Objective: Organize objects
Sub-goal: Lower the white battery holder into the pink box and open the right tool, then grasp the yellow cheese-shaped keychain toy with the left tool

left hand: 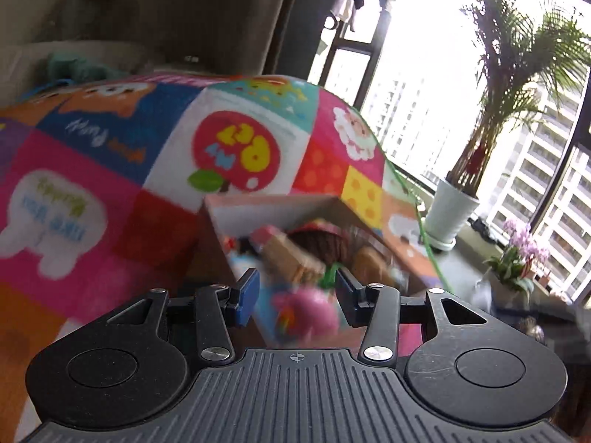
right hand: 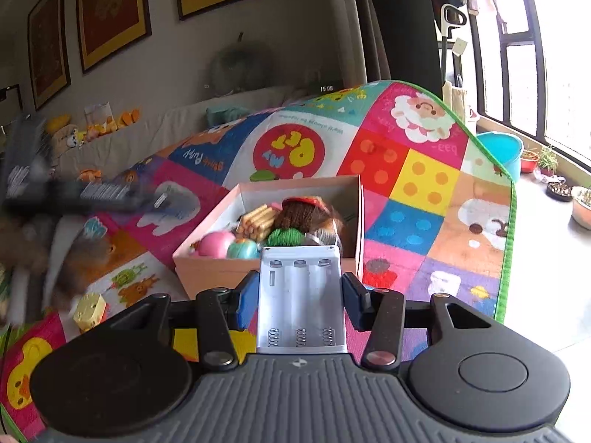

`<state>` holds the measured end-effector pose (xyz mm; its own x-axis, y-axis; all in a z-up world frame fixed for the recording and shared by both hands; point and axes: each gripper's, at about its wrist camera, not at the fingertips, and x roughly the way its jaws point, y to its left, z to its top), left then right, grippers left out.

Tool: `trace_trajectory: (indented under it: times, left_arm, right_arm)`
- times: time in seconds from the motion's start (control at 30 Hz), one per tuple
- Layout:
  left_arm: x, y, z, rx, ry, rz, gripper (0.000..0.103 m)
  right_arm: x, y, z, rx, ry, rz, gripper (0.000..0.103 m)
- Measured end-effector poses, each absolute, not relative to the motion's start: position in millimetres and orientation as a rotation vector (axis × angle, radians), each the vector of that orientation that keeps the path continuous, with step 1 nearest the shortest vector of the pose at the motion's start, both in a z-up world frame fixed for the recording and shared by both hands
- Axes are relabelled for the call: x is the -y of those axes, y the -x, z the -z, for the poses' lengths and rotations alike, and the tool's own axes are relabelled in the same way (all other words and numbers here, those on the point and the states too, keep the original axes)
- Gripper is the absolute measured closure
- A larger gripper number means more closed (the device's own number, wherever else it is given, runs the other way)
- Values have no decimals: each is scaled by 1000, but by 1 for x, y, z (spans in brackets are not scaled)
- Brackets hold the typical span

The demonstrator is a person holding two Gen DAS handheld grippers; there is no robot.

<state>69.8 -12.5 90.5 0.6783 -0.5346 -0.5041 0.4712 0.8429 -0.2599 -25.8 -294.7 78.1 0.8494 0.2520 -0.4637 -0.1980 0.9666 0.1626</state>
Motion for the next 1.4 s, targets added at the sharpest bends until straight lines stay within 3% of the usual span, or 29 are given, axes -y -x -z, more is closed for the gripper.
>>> trace_trajectory:
  times: [0.3, 0.37, 0.73, 0.9, 0.97, 1.0, 1.3, 1.4]
  left_arm:
    - [-37, -6, -62, -643, 138, 491, 53]
    - [-48, 1, -63, -629, 126, 444, 53]
    - [-135, 20, -47, -641, 294, 174, 53]
    - [-136, 21, -38, -681, 337, 177, 54]
    - [-127, 24, -40, -674, 330, 222, 54]
    - [-120, 25, -41, -672, 322, 246, 54]
    - [-100, 31, -43, -670, 262, 276, 53]
    - [-108, 30, -40, -672, 286, 245, 54]
  right_arm:
    - [273, -61, -117, -516, -201, -239, 55]
    - [267, -87, -114, -574, -211, -221, 43]
    - [261, -45, -70, -631, -122, -186, 29]
    - [244, -26, -67, -610, -10, -204, 33]
    - [240, -34, -70, -602, -22, -220, 48]
    - [237, -40, -71, -603, -21, -222, 50]
    - [228, -86, -70, -592, -16, -196, 52]
    - [245, -74, -78, -570, -86, -205, 47]
